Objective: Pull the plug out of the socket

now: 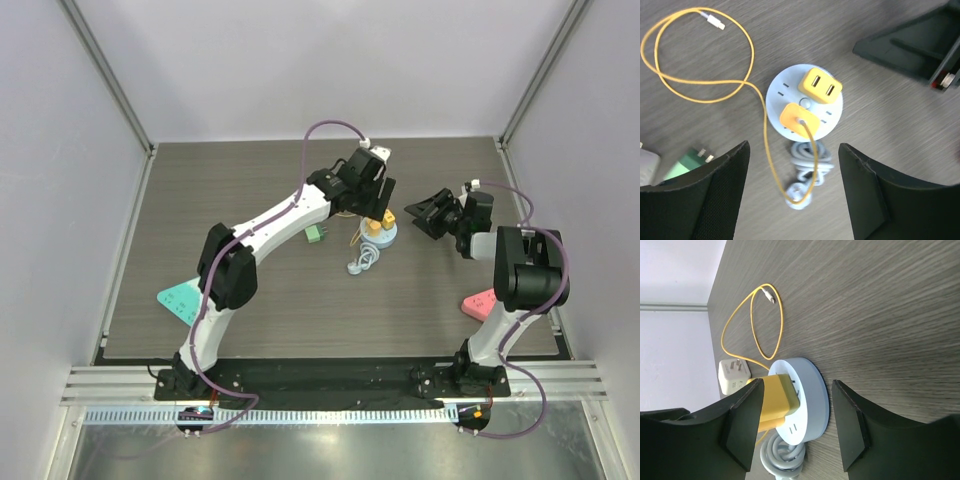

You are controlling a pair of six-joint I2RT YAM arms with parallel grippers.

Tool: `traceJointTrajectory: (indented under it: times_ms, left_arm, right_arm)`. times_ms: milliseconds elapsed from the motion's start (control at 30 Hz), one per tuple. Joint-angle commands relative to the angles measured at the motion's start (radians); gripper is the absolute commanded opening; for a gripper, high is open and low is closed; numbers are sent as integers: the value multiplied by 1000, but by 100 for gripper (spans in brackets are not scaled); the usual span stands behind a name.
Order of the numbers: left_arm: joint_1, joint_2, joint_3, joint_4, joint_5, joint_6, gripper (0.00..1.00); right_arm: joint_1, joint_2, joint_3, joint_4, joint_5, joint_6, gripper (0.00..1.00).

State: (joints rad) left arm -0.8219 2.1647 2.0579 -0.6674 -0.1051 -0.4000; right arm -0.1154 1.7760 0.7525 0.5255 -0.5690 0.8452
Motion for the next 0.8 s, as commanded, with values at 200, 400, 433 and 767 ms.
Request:
traceJointTrajectory:
  times_ms: [200,400,433,767]
  left_arm:
    - [21,-25,-25,16,128,429,82]
    - [23,82,56,-17,197,418,82]
    - [23,93,62,-17,199,414,82]
    - [24,158,94,20,182,374,70]
  right_arm:
    - [-1,22,36,54,-66,-18,62]
    - [-1,20,34,53,-75,-24,62]
    - [-1,22,34,54,-77,-26,62]
    - [-1,11,31,22,-86,-34,61]
